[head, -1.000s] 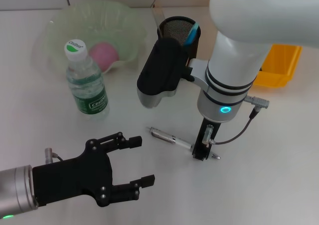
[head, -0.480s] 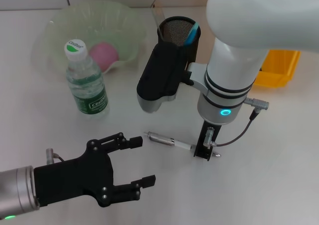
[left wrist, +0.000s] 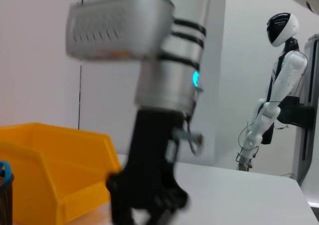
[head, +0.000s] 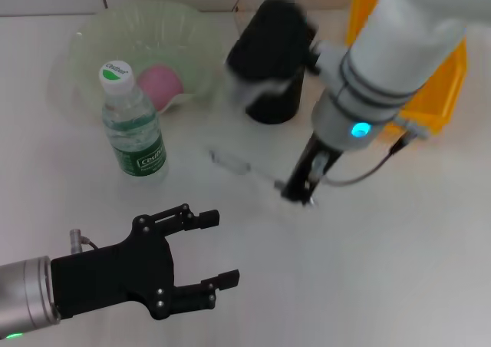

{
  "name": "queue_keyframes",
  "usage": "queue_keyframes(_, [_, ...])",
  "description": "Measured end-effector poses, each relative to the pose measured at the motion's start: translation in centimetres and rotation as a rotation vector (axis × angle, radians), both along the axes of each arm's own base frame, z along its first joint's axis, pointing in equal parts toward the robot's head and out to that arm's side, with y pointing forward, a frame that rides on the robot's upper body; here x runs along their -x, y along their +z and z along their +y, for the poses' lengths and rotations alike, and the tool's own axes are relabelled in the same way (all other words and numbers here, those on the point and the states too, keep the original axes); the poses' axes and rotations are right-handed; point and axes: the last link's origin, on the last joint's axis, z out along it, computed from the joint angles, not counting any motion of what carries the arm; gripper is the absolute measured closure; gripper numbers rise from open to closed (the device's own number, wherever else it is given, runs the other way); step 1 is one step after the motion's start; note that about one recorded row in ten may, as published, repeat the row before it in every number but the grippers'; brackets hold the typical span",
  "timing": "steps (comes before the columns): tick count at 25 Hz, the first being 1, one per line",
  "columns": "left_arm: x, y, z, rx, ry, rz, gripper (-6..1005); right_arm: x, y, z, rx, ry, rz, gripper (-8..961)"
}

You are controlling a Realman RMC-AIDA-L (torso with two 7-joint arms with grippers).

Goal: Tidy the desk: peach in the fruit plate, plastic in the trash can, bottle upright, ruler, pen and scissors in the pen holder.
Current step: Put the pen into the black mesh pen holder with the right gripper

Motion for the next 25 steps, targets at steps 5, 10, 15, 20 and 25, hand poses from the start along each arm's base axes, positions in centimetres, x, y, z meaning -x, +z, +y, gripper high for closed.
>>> queue_keyframes(5, [-0.1, 0.1, 0.1, -0.003, -0.005, -0.002, 214, 1.7, 7.0, 2.8, -0.264, 0.004, 0.299, 837])
queue_keyframes(10, [-0.1, 0.0, 0.1, -0.002, -0.006, -0.004, 214, 1.5, 11.9, 3.8, -0.55, 0.148, 0.683, 838])
queue_keyframes(15, [-0.1, 0.0, 0.2, -0.002, -0.004, -0.003, 214, -0.8, 11.1, 4.3, -0.728, 0.274, 1.02, 838])
queue_keyframes(20, [-0.2, -0.1, 0.2, 0.0, -0.004, -0.002, 214, -5.0, 7.9, 6.5, -0.801, 0.178, 1.177, 838])
queue_keyframes(25, [-0.2, -0.2, 0.1, 0.004, -0.004, 0.0, 214, -6.9, 5.9, 7.5, -0.805, 0.166, 1.261, 837])
